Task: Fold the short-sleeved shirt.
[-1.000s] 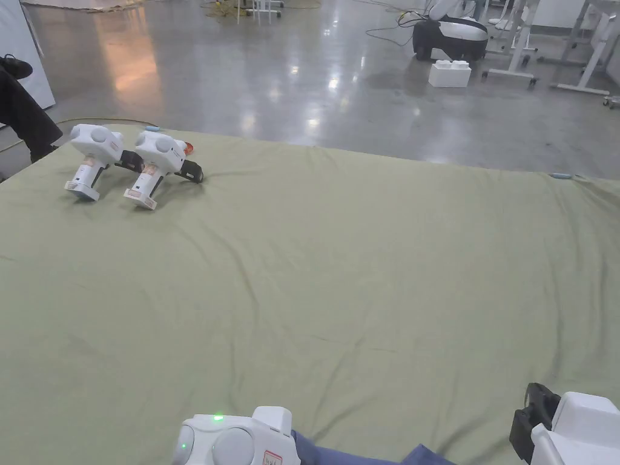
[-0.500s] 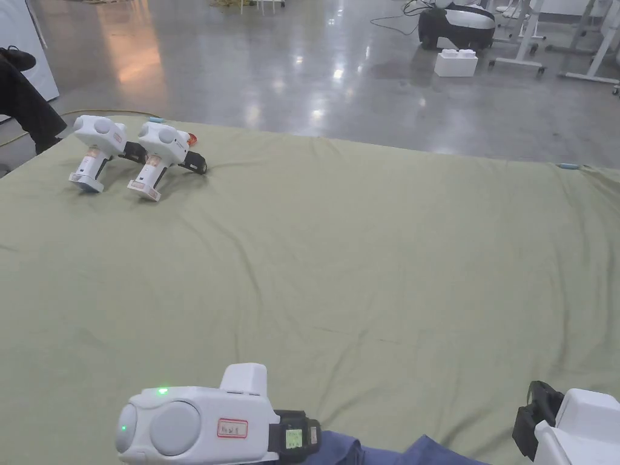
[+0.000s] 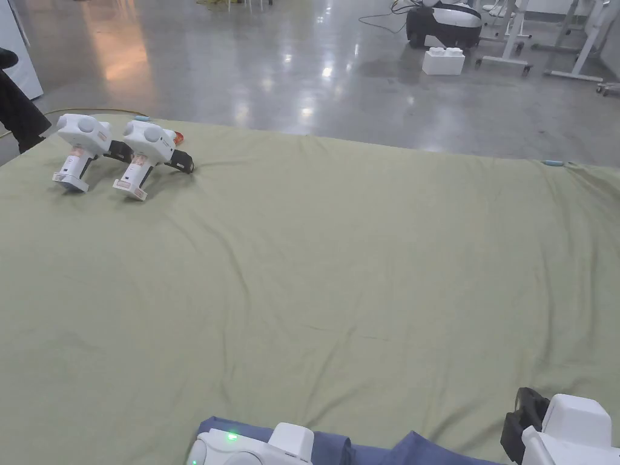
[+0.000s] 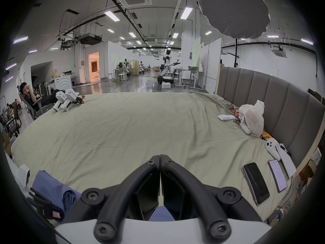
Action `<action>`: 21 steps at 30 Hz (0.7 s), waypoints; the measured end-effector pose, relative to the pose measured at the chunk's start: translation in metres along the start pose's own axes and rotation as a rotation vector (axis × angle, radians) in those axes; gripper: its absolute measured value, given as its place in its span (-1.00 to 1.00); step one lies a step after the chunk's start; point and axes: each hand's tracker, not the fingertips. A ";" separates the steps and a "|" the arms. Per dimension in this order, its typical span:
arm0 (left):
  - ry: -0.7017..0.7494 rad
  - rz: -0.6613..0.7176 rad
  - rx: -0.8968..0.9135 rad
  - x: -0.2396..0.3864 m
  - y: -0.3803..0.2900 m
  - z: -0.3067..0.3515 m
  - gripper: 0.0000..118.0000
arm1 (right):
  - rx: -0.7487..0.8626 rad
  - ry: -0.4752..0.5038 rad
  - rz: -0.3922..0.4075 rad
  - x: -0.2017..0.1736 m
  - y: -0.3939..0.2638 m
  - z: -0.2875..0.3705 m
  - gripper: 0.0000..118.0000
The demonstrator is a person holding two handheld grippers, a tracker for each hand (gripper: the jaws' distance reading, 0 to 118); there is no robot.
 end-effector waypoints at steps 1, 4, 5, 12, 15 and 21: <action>0.000 -0.003 0.002 0.000 0.000 -0.003 -0.96 | -0.002 -0.001 -0.001 0.000 0.000 0.000 -1.00; -0.012 0.052 0.014 -0.006 0.000 -0.012 -0.96 | -0.005 0.000 -0.004 0.000 0.000 0.000 -1.00; -0.036 0.073 0.021 -0.008 0.000 -0.011 -0.96 | -0.005 0.001 -0.003 0.000 0.000 0.000 -1.00; -0.141 0.142 0.053 -0.032 -0.001 0.020 -0.80 | -0.005 0.016 -0.002 -0.006 0.001 -0.001 -1.00; -0.140 0.149 0.144 -0.053 0.000 0.064 -0.13 | 0.013 0.025 0.005 -0.008 0.005 0.001 -1.00; -0.146 0.209 0.320 -0.132 0.001 0.124 0.26 | 0.061 0.048 -0.003 -0.013 0.015 0.003 -1.00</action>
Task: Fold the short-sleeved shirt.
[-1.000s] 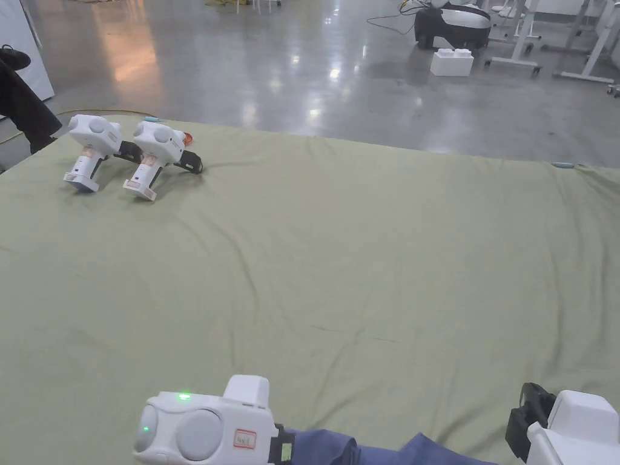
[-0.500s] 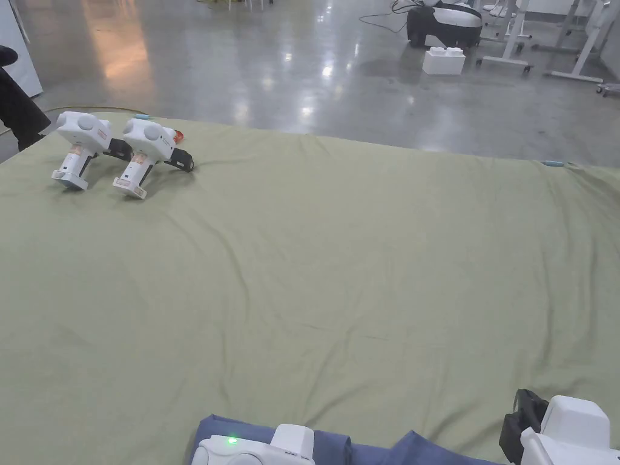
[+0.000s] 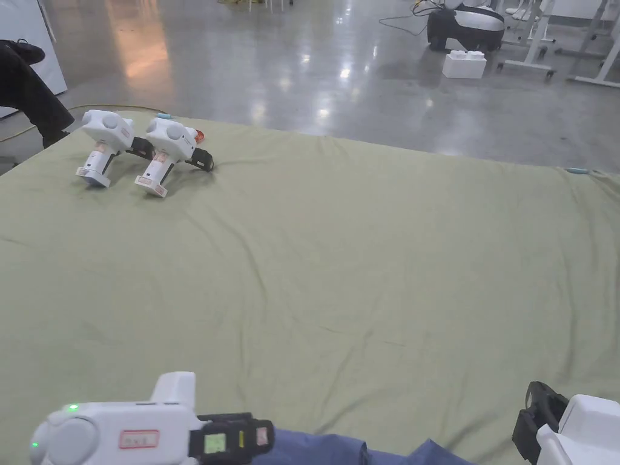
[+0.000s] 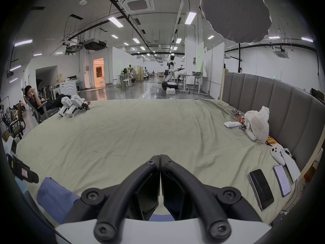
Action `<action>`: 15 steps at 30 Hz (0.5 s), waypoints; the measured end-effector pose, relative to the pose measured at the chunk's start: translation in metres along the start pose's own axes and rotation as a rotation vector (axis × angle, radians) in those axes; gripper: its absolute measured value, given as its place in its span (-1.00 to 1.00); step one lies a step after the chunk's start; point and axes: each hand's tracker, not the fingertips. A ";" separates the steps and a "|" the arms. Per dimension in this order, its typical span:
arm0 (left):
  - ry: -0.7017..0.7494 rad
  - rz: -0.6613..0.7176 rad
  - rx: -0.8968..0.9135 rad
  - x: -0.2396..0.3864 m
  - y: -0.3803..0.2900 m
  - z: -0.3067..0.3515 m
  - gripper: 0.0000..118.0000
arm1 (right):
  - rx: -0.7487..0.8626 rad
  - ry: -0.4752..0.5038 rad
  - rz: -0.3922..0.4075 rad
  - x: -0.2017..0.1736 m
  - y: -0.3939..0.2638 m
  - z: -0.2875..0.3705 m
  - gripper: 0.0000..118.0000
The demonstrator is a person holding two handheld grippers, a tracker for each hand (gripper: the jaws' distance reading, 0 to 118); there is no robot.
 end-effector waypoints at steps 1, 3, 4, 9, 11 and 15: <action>-0.012 0.047 -0.009 -0.016 0.003 0.003 0.27 | 0.005 0.003 -0.001 -0.001 0.002 0.000 -1.00; -0.089 0.131 -0.043 -0.045 0.004 0.004 0.27 | 0.015 0.009 -0.006 -0.002 0.003 -0.001 -1.00; -0.121 0.160 -0.058 -0.064 0.003 0.001 0.27 | 0.019 0.010 -0.007 -0.003 0.004 -0.001 -1.00; -0.135 0.261 -0.080 -0.103 -0.019 -0.018 0.27 | 0.025 0.007 -0.013 -0.004 0.008 -0.001 -1.00; -0.211 0.299 -0.079 -0.115 -0.027 -0.023 0.24 | 0.021 0.006 -0.012 -0.004 0.007 -0.001 -1.00; -0.362 0.360 -0.086 -0.123 -0.036 -0.038 0.22 | 0.014 0.000 -0.006 -0.004 0.006 0.000 -1.00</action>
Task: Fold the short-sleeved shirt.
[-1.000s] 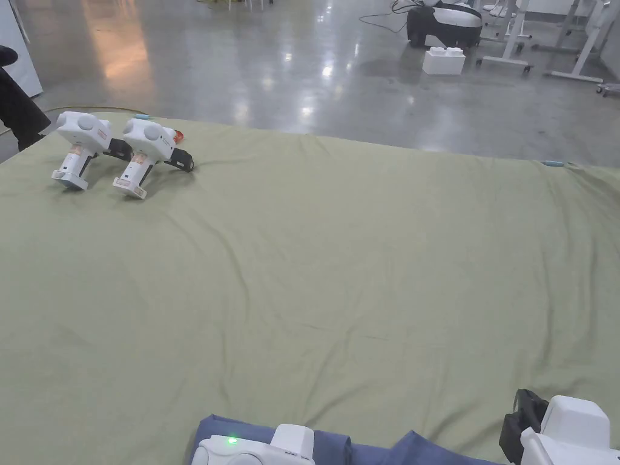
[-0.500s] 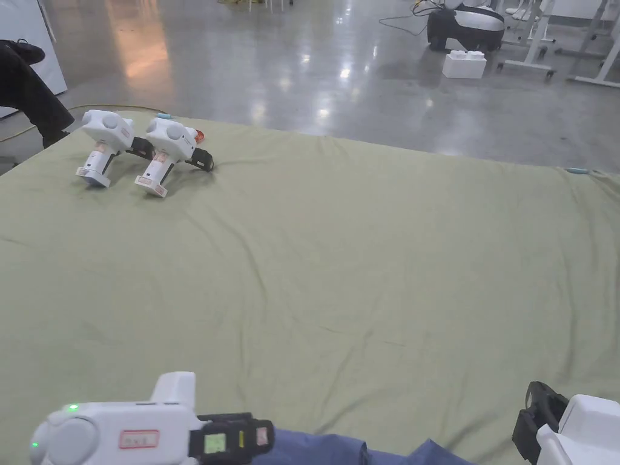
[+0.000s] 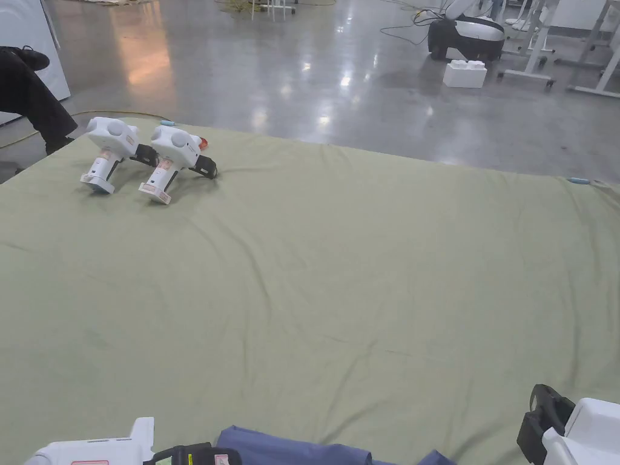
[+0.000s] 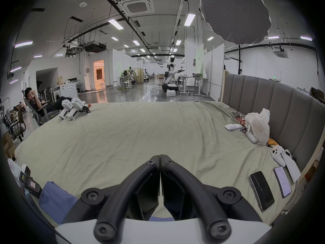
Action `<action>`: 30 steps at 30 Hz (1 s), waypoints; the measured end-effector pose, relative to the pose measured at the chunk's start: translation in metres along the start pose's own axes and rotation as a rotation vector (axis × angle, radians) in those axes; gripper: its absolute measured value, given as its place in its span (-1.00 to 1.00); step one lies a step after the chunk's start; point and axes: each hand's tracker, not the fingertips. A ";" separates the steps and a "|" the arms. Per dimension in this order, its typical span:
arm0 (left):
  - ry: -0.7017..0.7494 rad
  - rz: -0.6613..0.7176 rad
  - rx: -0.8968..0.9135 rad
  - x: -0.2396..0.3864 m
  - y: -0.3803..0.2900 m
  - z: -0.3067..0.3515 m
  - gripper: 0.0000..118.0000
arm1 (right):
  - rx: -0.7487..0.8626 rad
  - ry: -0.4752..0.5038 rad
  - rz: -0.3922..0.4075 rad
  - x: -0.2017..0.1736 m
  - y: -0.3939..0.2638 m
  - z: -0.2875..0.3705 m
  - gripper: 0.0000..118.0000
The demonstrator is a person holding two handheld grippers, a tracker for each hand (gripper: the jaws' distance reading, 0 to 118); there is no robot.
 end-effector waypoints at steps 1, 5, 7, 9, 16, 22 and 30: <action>-0.005 -0.009 -0.010 -0.003 -0.002 -0.004 0.16 | -0.004 -0.005 -0.001 0.000 0.000 0.000 -1.00; 0.004 -0.010 0.010 -0.001 -0.002 -0.015 -0.27 | -0.011 -0.017 -0.018 0.002 -0.002 0.001 -1.00; 0.074 -0.018 -0.003 0.001 -0.001 -0.019 -0.70 | -0.012 -0.022 -0.008 0.002 -0.002 0.002 -1.00; 0.093 -0.056 -0.002 -0.001 0.005 -0.019 -0.80 | -0.011 -0.020 -0.010 0.002 -0.001 0.003 -1.00; 0.117 -0.200 0.033 0.062 0.000 0.004 -0.86 | -0.010 -0.019 -0.004 0.003 0.001 0.004 -1.00; 0.283 -0.306 0.110 0.103 0.028 0.066 -0.86 | -0.009 -0.017 -0.001 0.005 0.002 0.004 -1.00; 0.606 -0.439 0.166 0.188 0.022 0.082 -0.86 | -0.004 0.000 -0.004 0.005 0.003 -0.001 -1.00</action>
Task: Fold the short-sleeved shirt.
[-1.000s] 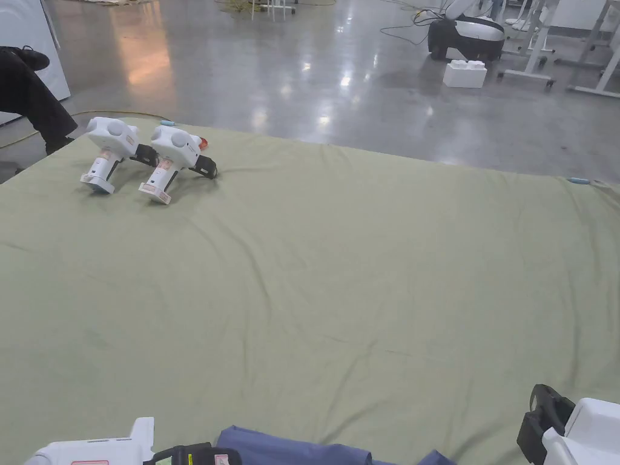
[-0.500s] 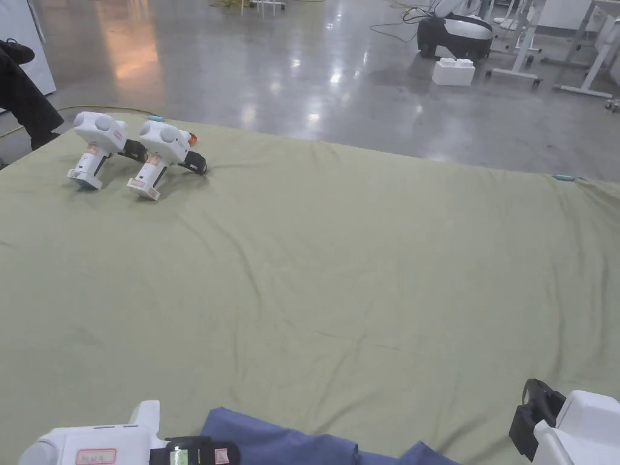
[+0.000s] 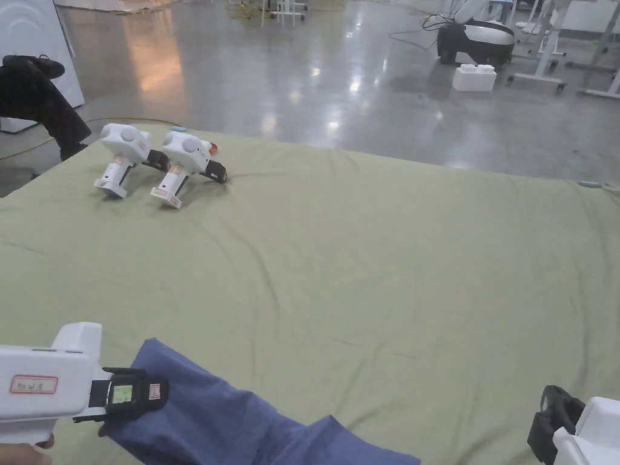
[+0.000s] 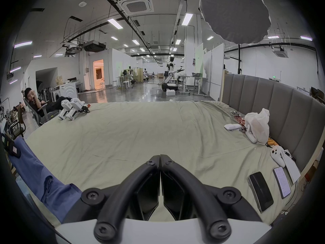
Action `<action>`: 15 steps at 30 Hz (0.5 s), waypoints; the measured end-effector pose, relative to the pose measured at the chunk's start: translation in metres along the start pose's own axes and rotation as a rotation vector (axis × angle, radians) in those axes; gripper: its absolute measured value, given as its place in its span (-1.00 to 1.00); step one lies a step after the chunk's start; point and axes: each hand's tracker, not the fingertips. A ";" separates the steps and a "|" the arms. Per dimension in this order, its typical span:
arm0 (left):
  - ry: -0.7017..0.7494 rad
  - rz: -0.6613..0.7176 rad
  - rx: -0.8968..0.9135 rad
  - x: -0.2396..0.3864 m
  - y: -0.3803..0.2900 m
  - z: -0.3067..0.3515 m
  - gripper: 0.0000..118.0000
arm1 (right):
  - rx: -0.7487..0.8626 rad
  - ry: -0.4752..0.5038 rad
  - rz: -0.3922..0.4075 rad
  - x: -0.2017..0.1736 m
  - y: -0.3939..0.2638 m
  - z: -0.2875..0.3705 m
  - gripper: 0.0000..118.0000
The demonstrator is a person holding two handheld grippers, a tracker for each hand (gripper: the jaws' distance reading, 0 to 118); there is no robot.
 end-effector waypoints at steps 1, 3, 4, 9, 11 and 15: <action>0.004 -0.017 -0.007 0.011 -0.001 0.000 -0.86 | -0.002 0.005 -0.004 0.000 -0.001 -0.001 -1.00; 0.033 -0.068 -0.020 0.041 -0.005 -0.001 -0.86 | -0.006 0.012 -0.007 0.000 -0.003 -0.003 -1.00; 0.037 -0.077 -0.020 0.054 -0.008 -0.002 -0.86 | -0.012 0.013 0.000 0.001 -0.005 -0.004 -1.00; 0.003 -0.114 -0.045 0.097 -0.015 -0.007 -0.86 | -0.025 0.011 0.003 0.005 -0.010 -0.004 -1.00; -0.025 -0.125 -0.047 0.107 -0.016 -0.008 -0.86 | -0.030 0.006 0.004 0.007 -0.012 -0.004 -1.00; -0.045 -0.152 -0.076 0.129 -0.020 -0.020 -0.86 | -0.038 -0.001 0.006 0.011 -0.015 -0.003 -1.00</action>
